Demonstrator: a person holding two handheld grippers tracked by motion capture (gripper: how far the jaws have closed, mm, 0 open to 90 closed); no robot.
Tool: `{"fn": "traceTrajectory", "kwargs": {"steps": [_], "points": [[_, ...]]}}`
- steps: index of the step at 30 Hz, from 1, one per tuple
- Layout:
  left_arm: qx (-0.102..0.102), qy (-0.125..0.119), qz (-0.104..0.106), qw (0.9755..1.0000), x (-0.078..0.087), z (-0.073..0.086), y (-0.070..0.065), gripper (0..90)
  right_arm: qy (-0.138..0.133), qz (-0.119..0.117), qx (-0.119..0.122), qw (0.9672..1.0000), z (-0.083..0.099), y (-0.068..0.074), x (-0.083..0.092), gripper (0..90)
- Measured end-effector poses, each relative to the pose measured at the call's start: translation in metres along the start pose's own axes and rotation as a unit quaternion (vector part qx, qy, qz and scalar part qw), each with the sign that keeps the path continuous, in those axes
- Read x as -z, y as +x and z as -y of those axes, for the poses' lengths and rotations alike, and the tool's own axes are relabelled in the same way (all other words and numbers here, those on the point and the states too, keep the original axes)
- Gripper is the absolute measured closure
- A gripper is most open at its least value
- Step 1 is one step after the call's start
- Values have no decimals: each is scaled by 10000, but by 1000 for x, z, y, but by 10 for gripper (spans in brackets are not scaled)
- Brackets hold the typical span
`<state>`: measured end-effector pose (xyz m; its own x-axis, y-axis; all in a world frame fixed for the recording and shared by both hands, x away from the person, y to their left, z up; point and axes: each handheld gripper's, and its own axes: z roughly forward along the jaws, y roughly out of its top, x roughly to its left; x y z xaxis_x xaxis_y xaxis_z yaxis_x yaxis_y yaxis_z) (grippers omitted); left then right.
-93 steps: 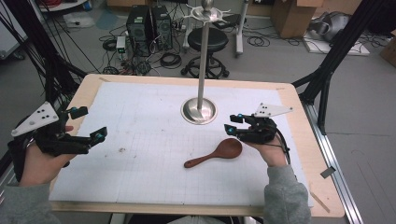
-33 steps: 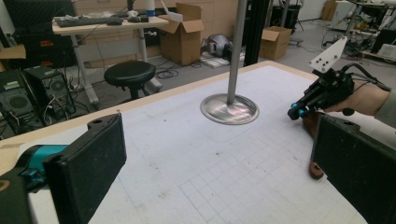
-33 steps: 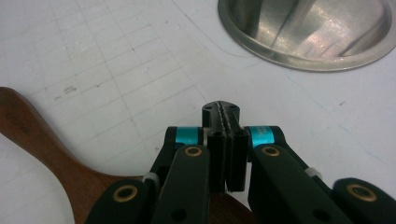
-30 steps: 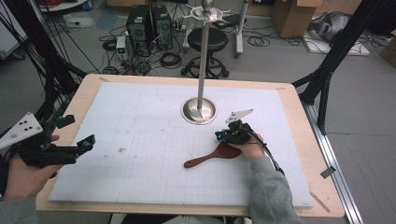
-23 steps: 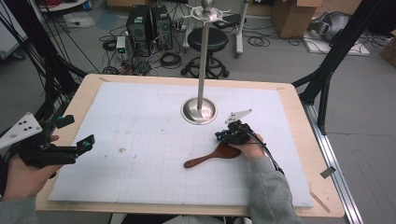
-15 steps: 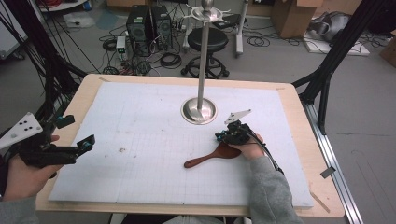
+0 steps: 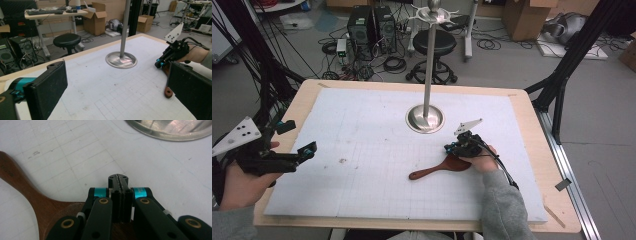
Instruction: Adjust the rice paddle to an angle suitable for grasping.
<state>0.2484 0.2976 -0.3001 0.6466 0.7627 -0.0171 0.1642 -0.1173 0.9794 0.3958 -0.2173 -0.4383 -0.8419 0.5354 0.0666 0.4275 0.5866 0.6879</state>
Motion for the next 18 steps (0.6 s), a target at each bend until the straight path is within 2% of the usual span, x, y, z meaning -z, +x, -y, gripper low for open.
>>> {"fn": "traceTrajectory", "kwargs": {"steps": [2,4,11,15,18], "points": [[4,-3,37,10000,-4,-1,-1,38,-32,-29,-63,10000,3,1,2,899],[-13,4,86,10000,-7,-2,-1,38,-33,-19,-15,10000,5,1,4,899],[-20,39,228,9997,-22,-3,-2,38,148,55,-29,9999,6,10,9,899],[-24,59,313,9995,-30,-4,-3,38,279,95,44,9996,7,18,12,899],[-27,37,384,9993,-36,-6,-3,38,179,106,42,9998,11,21,13,899]]}}
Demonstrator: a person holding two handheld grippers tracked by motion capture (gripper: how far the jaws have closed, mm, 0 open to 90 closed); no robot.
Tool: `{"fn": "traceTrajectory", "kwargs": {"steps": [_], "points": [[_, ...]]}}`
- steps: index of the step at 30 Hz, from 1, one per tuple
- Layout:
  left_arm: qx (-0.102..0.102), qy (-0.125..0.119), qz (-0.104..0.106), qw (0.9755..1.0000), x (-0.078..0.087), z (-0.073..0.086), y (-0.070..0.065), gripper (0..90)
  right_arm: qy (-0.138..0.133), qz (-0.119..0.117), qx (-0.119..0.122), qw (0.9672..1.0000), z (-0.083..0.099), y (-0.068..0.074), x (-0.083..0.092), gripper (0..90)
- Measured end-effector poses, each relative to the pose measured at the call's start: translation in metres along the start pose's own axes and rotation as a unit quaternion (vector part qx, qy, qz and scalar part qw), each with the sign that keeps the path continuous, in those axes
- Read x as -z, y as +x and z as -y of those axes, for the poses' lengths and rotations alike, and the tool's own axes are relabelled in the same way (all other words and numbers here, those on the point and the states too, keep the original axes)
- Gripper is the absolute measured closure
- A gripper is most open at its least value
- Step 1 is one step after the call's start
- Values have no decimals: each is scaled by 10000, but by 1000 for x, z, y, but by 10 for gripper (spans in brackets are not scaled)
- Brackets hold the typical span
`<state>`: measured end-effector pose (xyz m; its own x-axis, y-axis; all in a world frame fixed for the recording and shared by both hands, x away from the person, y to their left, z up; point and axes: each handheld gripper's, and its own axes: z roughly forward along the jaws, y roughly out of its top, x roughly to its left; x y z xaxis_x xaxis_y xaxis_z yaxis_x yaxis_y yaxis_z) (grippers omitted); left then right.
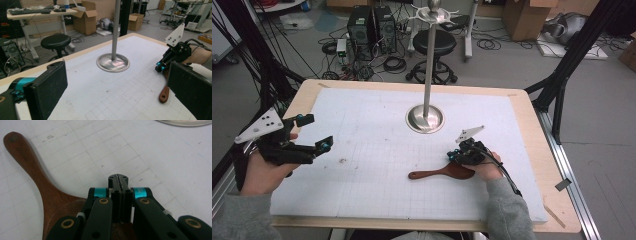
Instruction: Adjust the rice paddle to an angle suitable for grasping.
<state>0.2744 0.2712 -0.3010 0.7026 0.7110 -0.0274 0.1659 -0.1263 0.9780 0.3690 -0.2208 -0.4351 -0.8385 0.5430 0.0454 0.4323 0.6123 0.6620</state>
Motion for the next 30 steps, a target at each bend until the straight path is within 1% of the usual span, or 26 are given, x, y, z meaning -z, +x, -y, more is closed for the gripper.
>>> {"fn": "traceTrajectory", "kwargs": {"steps": [2,3,4,9,11,13,15,16,20,22,23,25,30], "points": [[-10,-11,25,10000,-2,-1,0,38,-38,-31,-31,10000,2,-1,1,899],[-16,-11,51,10000,-3,-1,0,38,-46,-127,-106,9999,5,0,3,899],[-12,-25,67,10000,-5,-2,0,38,-35,-141,-120,9998,6,1,4,899],[-19,-14,184,9998,-15,-4,0,38,-8,-120,-86,9999,9,6,8,899],[-30,6,236,9997,-21,-5,-1,37,-54,-112,-116,9999,13,8,10,899],[-21,4,284,9996,-26,-5,-1,38,-64,-156,-154,9997,15,10,11,899],[-30,14,332,9994,-30,-6,-1,38,-29,-166,-154,9997,17,13,13,899],[-37,11,366,9993,-34,-6,-2,37,7,-126,-127,9998,17,17,14,899],[-26,29,413,9991,-39,-7,-2,38,74,-147,-96,9998,18,22,16,899],[-36,35,439,9990,-42,-7,-2,37,55,-170,-112,9998,20,24,17,899],[-30,22,453,9990,-43,-8,-2,37,33,-242,-145,9996,22,24,18,899],[-31,17,470,9989,-45,-9,-2,38,34,-256,-148,9996,22,25,18,899],[-28,2,524,9986,-50,-10,-2,38,56,-210,-70,9997,24,30,20,899]]}}
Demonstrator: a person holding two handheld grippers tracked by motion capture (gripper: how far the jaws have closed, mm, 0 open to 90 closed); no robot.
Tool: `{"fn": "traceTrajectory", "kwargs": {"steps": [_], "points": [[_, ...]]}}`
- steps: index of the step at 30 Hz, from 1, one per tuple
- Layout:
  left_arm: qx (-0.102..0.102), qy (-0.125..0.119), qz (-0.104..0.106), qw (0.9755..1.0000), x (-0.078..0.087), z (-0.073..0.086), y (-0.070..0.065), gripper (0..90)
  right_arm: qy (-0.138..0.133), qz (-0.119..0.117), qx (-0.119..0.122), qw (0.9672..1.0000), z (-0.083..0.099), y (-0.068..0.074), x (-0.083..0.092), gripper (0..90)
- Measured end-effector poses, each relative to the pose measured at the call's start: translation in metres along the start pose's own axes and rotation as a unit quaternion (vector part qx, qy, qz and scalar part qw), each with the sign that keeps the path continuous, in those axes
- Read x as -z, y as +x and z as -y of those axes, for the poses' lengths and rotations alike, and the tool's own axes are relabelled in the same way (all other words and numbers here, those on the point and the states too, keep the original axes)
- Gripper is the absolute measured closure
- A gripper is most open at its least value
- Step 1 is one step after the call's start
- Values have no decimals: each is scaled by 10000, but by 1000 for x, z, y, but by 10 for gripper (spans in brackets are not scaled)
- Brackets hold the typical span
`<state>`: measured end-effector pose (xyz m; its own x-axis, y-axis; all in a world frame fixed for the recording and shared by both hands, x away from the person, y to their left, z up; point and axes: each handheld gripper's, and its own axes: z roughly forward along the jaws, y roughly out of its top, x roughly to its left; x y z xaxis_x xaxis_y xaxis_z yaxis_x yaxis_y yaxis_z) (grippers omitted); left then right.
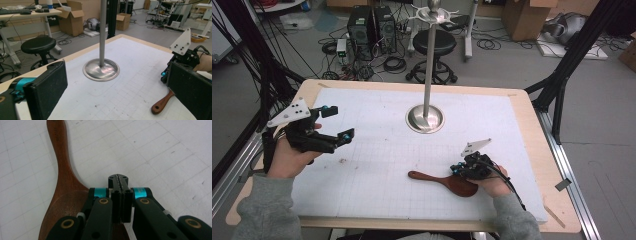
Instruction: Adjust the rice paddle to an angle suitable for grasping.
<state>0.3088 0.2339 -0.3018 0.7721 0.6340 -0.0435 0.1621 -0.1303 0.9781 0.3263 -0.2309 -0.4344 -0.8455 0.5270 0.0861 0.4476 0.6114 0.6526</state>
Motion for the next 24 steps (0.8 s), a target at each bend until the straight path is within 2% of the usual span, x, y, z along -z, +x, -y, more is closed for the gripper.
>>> {"fn": "traceTrajectory", "kwargs": {"steps": [2,3,6,9,13,18,24], "points": [[-20,34,10,10000,-2,0,0,38,7,4,26,10000,0,1,0,899],[-18,54,15,10000,-3,1,0,38,3,-97,25,9999,-1,1,1,899],[-13,86,5,10000,-4,1,1,38,-143,-183,132,9996,-4,3,4,899],[-23,82,-5,10000,-3,1,0,37,-271,-281,226,9990,-8,9,5,899],[-22,50,-30,10000,-1,1,0,38,-323,-439,476,9974,-16,21,1,899],[-23,50,-44,10000,1,2,0,38,-337,-635,812,9941,-27,38,-6,900],[-10,53,-88,9999,4,3,0,37,-166,-836,1221,9889,-36,58,-19,899]]}}
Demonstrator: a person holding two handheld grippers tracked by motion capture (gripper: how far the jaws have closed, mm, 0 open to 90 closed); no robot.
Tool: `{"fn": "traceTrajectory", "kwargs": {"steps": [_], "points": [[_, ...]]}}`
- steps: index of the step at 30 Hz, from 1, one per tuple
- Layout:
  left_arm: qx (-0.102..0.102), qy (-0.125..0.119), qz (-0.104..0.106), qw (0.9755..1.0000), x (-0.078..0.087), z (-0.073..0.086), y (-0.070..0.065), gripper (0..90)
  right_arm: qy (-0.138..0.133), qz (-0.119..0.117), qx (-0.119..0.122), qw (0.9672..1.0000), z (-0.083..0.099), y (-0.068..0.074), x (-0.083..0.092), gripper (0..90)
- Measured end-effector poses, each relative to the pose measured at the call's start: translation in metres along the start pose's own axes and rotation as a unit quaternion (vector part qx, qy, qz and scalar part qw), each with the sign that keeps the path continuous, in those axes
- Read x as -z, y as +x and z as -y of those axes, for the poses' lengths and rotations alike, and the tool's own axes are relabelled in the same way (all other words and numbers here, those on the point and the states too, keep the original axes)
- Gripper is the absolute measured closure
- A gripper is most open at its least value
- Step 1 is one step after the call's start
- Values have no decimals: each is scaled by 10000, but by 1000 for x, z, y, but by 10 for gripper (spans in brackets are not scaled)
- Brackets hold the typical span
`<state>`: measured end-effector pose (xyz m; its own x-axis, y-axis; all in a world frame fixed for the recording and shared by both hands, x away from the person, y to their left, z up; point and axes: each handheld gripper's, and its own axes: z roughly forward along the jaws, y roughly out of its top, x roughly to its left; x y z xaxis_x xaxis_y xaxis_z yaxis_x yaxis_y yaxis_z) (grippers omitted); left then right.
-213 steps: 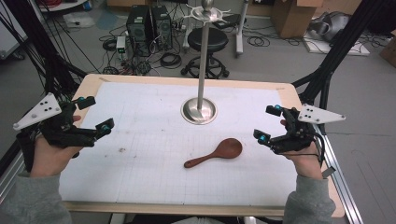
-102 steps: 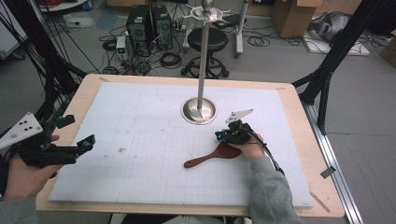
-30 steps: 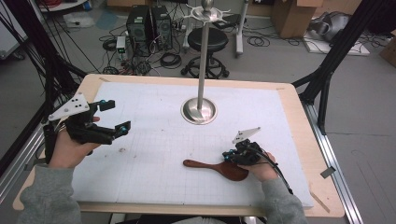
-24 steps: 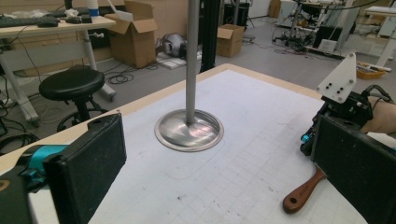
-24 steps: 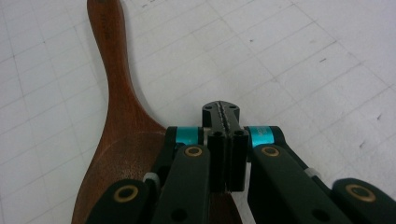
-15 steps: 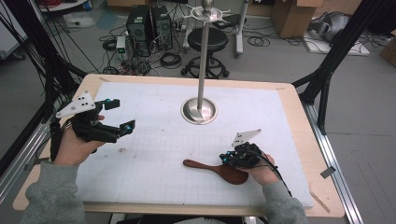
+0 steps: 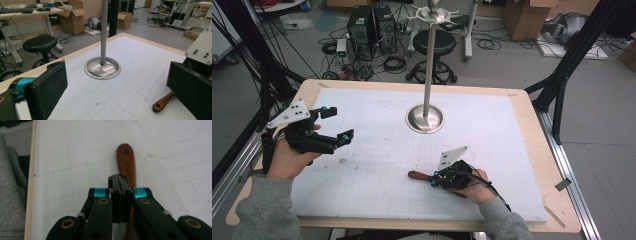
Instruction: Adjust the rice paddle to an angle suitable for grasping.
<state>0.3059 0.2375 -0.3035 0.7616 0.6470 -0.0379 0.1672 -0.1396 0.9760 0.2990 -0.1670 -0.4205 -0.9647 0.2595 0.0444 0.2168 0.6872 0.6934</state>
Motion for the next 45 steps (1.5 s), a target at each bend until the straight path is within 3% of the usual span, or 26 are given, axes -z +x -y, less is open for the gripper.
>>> {"fn": "traceTrajectory", "kwargs": {"steps": [6,19,30,39,45], "points": [[10,23,-33,10000,2,2,0,38,264,-156,250,9992,-6,6,-17,899],[20,48,-105,9999,7,4,0,38,350,-157,246,9990,-9,4,-24,899],[43,97,-177,9998,11,7,1,38,386,68,146,9991,-13,-6,-27,900],[75,85,-278,9995,21,10,3,38,357,307,-171,9987,-13,-19,-26,900],[89,105,-348,9993,25,11,3,38,401,474,-221,9978,-15,-21,-27,900]]}}
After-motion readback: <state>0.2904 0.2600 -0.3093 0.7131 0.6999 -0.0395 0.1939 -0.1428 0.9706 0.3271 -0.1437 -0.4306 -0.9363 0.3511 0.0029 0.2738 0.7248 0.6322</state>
